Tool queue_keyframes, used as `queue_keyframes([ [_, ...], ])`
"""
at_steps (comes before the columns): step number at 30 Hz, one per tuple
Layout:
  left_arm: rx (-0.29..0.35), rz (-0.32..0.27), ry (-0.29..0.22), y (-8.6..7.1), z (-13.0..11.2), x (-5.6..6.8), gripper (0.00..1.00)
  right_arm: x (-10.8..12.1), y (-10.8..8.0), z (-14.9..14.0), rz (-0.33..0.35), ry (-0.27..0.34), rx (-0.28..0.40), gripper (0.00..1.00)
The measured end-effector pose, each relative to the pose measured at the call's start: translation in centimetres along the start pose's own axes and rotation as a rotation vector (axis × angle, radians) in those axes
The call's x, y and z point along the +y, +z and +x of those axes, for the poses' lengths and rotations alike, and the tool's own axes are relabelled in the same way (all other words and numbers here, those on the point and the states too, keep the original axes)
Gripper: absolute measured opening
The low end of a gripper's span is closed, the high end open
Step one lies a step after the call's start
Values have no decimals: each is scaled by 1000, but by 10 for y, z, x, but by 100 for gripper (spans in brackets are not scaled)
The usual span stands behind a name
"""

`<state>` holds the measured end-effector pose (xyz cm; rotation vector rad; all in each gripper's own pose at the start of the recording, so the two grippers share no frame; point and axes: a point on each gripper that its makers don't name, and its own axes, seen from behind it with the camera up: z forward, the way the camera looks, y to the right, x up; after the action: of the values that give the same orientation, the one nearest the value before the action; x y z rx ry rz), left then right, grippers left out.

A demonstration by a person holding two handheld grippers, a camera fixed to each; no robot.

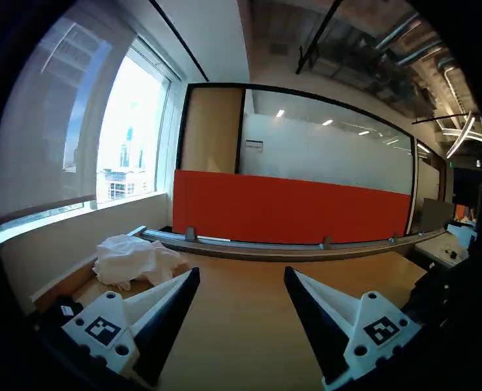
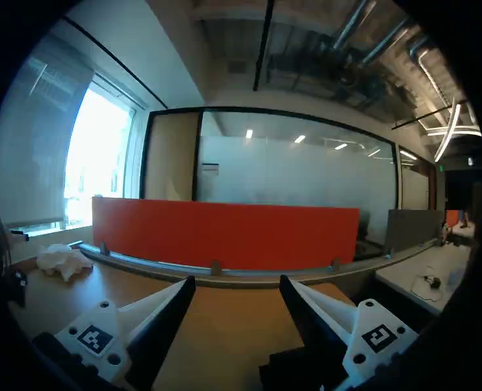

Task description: Fold towel

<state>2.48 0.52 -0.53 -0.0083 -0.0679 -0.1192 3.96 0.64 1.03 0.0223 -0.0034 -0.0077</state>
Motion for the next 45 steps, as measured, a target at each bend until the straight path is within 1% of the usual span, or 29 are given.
queue_keyframes([
  [5,2,-3,5,0,-2,-3,96,-9,1,-4,2,-1,-1,100],
  [8,-1,-10,6,0,-6,-3,96,-13,1,-7,4,-10,3,100],
  [11,4,-7,16,-1,-14,-5,96,-18,1,-13,6,-17,7,100],
  [17,-4,1,34,0,-42,-9,96,-25,-1,-29,6,-27,15,100],
  [20,-8,4,30,1,-59,-12,96,-27,-2,-41,6,-38,20,100],
  [24,1,-3,20,4,-77,-13,96,-31,-3,-54,11,-48,22,100],
  [29,16,-7,33,8,-96,-13,96,-35,-5,-67,15,-52,37,100],
  [35,36,-22,42,13,-114,-8,96,-40,-8,-79,27,-35,39,100],
  [38,45,-23,45,15,-120,-7,96,-41,-8,-85,41,-29,27,100],
  [45,65,-14,39,18,-129,-10,96,-35,-9,-85,40,-17,25,100],
])
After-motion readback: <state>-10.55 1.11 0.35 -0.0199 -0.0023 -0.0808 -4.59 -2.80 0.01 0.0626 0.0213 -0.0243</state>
